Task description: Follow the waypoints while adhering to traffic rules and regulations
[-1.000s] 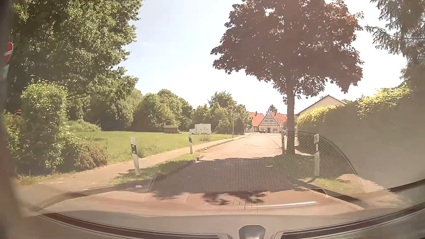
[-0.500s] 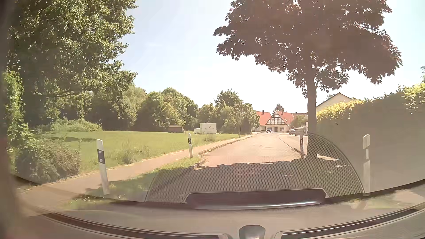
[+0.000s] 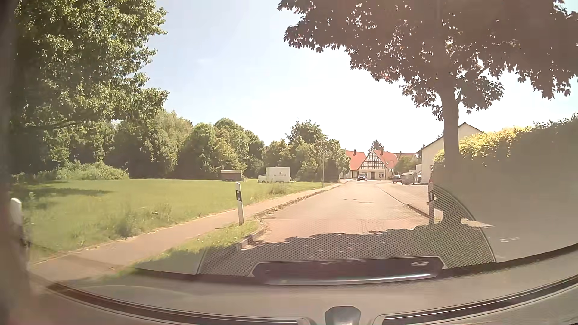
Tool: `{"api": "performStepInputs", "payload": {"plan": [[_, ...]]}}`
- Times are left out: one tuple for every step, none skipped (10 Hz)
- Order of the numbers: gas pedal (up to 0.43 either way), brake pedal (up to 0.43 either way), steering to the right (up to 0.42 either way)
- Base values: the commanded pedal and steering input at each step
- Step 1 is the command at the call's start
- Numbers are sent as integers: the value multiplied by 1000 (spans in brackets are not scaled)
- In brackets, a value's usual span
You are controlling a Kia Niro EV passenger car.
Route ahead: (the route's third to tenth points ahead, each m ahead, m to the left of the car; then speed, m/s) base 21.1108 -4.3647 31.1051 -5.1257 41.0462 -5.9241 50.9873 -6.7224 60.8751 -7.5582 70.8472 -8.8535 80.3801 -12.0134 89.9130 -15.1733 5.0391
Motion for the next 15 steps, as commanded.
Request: {"api": "performStepInputs", "payload": {"plan": [[118,12,64],[118,6,64],[118,6,64],[118,6,64],[130,6,65],[110,6,66],[110,6,68],[110,6,68],[118,6,64],[118,6,60],[138,6,56],[138,6,54],[138,6,53],[138,6,53],[130,6,54]]}}
